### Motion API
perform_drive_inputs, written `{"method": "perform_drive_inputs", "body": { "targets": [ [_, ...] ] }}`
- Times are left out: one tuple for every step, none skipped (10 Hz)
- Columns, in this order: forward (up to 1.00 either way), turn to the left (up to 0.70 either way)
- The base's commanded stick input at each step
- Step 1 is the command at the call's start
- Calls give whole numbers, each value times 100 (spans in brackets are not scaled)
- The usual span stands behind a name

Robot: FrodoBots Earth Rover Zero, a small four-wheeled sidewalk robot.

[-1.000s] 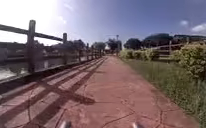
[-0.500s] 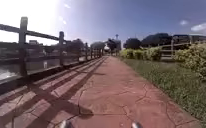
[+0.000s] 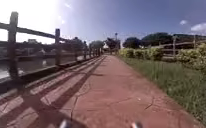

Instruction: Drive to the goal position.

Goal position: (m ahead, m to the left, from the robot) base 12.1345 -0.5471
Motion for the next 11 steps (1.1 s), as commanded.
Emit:
{"method": "perform_drive_inputs", "body": {
  "targets": [
    [50, 0],
    [50, 2],
    [50, 15],
    [50, 0],
    [50, 0],
    [50, 0],
    [50, 0],
    [50, 0],
    [50, 0],
    [50, 0],
    [50, 8]
  ]
}}
